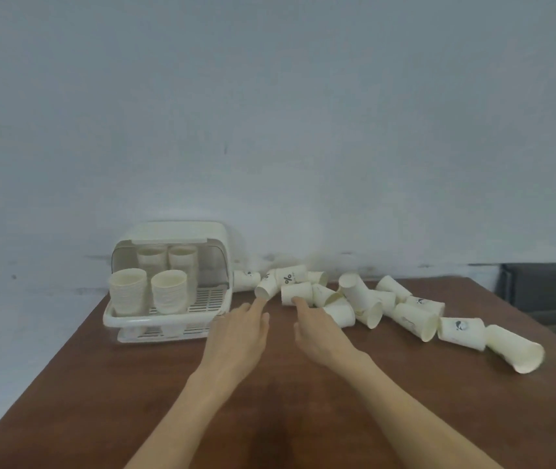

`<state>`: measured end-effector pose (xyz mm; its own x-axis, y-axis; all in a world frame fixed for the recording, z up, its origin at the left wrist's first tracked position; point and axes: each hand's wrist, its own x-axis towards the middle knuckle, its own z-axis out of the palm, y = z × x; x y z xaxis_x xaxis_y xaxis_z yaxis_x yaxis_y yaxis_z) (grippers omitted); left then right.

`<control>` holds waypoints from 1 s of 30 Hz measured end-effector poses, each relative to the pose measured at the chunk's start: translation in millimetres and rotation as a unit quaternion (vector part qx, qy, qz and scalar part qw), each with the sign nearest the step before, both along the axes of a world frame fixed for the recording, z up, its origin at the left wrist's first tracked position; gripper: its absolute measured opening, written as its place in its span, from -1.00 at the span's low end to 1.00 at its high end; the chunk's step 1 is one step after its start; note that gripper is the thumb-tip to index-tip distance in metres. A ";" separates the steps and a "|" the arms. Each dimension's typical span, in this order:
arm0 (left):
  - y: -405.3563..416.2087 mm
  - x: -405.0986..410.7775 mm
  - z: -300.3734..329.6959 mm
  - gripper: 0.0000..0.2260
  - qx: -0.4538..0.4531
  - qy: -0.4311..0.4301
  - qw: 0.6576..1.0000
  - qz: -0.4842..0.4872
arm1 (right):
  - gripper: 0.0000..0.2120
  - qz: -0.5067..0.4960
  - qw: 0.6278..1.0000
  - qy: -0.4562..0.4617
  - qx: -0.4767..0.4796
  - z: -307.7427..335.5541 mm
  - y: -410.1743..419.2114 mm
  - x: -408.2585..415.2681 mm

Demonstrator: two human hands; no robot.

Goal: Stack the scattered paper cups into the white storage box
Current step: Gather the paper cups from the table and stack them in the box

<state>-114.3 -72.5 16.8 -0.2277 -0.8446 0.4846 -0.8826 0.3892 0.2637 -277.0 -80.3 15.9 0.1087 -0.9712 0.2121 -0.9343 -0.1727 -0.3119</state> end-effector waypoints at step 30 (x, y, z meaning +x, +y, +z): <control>21.9 -239.1 -37.2 -0.72 0.070 -0.080 0.977 -0.187 | -0.82 -0.330 0.941 -0.046 0.061 -45.3 84.3 -246.2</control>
